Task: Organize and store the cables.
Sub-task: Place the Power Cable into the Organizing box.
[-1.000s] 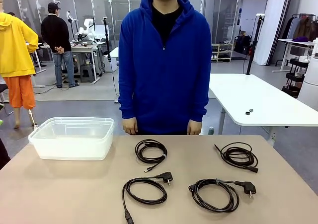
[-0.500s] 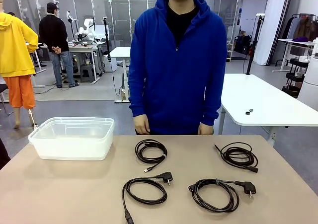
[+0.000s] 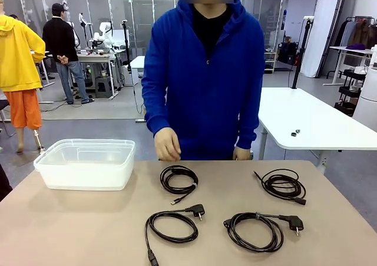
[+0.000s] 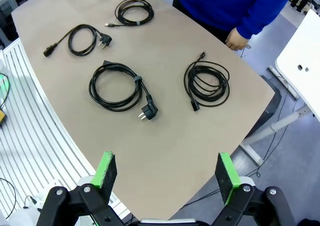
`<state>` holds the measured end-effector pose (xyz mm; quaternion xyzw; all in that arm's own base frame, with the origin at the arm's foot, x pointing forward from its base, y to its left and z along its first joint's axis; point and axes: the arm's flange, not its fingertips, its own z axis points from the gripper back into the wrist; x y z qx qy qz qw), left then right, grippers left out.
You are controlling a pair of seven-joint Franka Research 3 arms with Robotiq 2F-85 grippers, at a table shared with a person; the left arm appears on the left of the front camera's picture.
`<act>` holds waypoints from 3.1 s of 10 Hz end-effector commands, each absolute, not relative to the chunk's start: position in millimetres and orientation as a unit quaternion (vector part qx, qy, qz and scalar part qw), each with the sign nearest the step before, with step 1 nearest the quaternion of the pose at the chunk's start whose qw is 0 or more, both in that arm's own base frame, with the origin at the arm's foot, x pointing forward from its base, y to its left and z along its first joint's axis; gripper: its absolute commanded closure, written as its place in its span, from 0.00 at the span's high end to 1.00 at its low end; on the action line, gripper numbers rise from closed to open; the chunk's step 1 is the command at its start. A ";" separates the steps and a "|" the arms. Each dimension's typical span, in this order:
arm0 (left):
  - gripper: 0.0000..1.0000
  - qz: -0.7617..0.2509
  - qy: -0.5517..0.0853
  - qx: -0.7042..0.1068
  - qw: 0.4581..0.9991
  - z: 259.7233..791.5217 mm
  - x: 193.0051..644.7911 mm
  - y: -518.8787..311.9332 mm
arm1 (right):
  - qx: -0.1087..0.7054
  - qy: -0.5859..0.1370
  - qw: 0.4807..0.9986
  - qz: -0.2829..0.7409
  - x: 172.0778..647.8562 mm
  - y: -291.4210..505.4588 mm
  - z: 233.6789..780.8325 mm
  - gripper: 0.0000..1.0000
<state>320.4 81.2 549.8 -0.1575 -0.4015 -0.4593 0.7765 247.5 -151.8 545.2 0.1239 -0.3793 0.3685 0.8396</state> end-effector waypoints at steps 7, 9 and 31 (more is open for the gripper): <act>1.00 -0.468 -0.405 -0.162 0.769 550.1 322.9 83.1 | 0.123 -0.381 0.835 0.377 246.3 -152.2 545.1 1.00; 1.00 -0.468 -0.405 -0.162 0.769 550.1 322.9 83.1 | 0.123 -0.381 0.835 0.377 246.3 -152.2 545.1 1.00; 1.00 -0.468 -0.405 -0.162 0.769 550.1 322.9 83.1 | 0.067 -0.180 0.749 0.635 386.1 31.8 472.1 1.00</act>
